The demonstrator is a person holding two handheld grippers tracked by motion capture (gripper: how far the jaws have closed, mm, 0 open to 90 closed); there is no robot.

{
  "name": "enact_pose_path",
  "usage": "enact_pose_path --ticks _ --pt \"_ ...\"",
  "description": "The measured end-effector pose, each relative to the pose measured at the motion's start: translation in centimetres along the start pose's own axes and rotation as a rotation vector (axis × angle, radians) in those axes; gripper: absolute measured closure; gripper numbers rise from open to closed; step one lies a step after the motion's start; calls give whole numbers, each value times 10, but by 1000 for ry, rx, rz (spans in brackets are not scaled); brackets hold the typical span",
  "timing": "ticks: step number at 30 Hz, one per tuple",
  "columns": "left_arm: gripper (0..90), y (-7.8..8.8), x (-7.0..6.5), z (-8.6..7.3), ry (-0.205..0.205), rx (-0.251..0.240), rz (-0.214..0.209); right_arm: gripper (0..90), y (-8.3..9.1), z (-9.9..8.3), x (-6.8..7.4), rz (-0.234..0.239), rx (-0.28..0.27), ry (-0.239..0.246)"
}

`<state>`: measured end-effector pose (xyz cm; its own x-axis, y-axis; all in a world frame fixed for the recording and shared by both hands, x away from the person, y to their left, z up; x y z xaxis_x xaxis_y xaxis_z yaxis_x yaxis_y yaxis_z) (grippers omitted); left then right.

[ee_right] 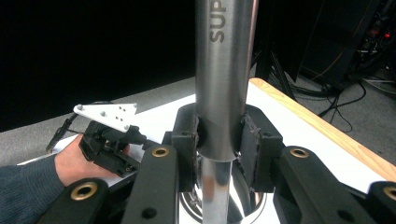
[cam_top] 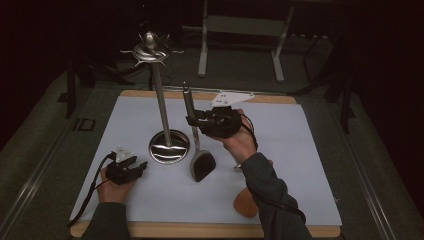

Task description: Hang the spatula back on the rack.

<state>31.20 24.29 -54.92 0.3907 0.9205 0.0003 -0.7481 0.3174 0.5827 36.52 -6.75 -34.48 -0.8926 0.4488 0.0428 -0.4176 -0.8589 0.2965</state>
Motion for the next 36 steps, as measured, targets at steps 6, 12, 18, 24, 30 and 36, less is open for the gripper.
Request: enact_pose_path --ticks 6,12,18,24,30,36 --pt "510 0 0 0 -1 -1 0 697 -4 6 2 11 -8 15" --pt "509 0 0 0 -1 -1 0 697 -5 12 3 17 -16 33" --pt "509 0 0 0 -2 0 0 697 -7 20 4 23 -21 48" --pt "509 0 0 0 -1 -1 0 697 -9 28 5 30 -20 62" --pt "509 0 0 0 -2 -1 0 697 -12 37 6 34 -15 70" --pt "508 0 0 0 -1 0 -1 697 -16 47 7 33 -7 86"
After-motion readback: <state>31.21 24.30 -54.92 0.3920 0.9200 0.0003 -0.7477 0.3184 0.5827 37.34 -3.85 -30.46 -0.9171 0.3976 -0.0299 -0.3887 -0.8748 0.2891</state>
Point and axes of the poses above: each handheld gripper's, and its own axes: y roughly backward along the jaws, z roughly out of its top, x roughly to its left, the point moved 1 cm from there along -y, roughly forward along the jaws, and after that the axes turned 6 degrees about -x, right-handed, at the moved point
